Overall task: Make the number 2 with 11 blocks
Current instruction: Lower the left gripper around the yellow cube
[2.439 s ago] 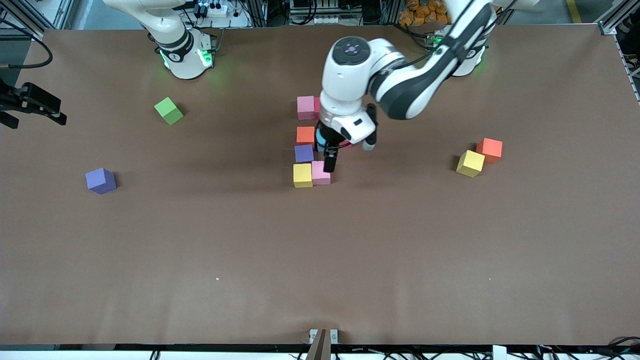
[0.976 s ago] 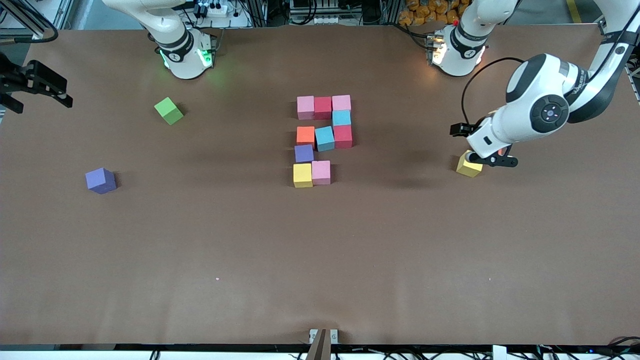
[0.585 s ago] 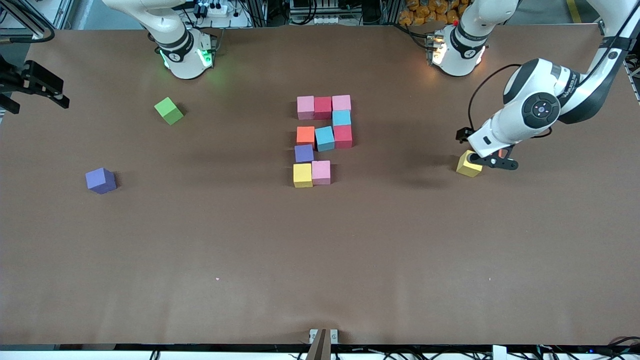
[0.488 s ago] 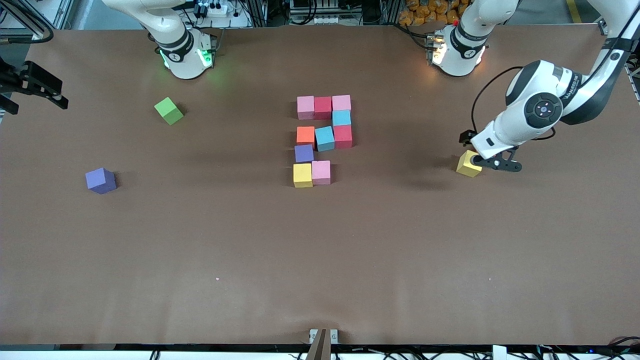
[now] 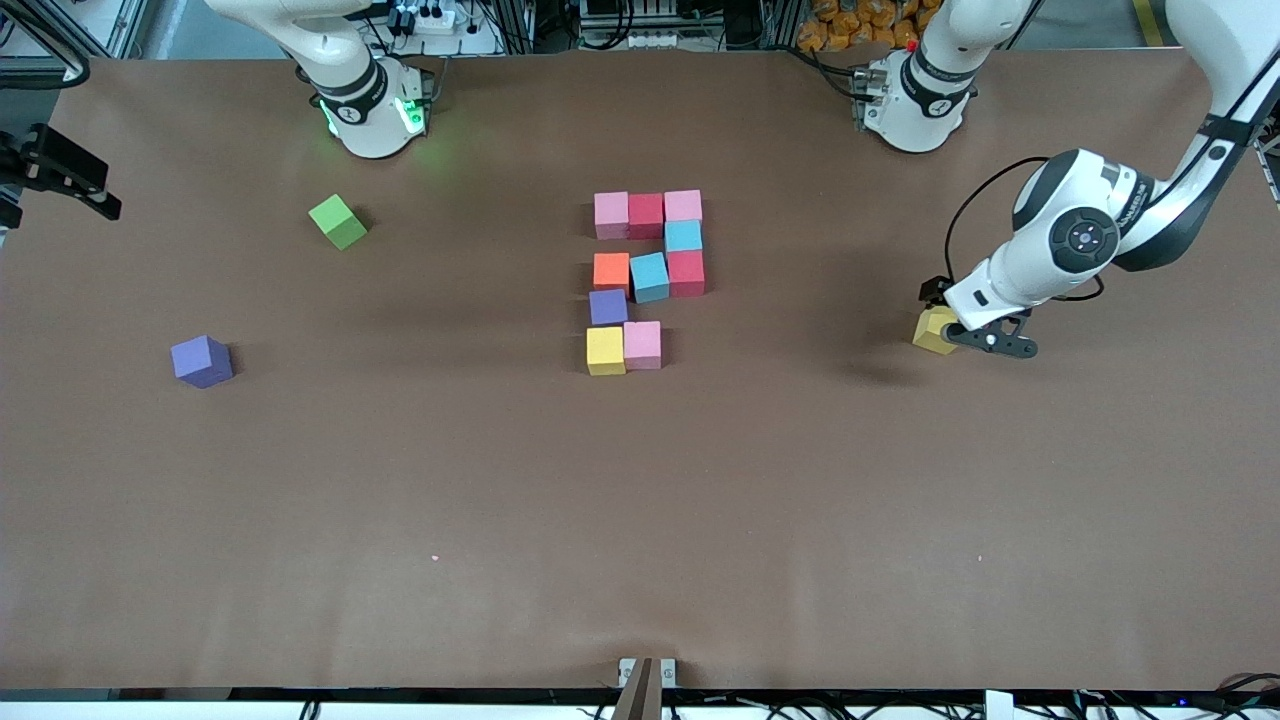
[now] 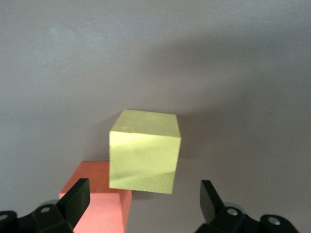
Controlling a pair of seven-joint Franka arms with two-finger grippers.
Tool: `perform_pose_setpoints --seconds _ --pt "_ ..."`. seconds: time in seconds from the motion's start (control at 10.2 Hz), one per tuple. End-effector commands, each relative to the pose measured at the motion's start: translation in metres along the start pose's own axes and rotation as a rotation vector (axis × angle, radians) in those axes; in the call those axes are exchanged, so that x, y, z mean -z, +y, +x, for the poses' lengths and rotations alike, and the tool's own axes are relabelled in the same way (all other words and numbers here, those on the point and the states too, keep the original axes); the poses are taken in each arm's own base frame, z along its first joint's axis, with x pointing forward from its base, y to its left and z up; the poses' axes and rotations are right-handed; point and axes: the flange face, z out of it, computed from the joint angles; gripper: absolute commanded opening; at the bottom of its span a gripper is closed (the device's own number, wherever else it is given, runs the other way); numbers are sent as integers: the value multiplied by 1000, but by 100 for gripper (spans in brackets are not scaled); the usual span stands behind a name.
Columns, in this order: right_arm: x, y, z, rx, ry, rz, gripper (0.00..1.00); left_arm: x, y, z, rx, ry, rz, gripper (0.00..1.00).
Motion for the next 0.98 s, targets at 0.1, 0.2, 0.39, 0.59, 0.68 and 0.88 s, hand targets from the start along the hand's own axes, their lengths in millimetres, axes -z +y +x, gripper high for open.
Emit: perform_pose_setpoints --seconds 0.1,0.2,0.39,0.59,0.68,0.88 --pt "5 5 -6 -12 7 14 100 -8 -2 2 -47 25 29 100" --pt "5 7 -6 -17 7 14 100 -16 -7 2 -53 18 40 100" --pt "3 6 -3 -17 12 15 100 -17 6 6 -71 15 52 100" --pt "2 6 -1 -15 18 14 100 -23 16 8 -51 7 59 100" --pt "2 6 -1 -15 18 14 100 -28 18 9 -51 9 65 100" --pt "1 5 0 -14 16 14 100 -36 14 9 -52 7 70 100"
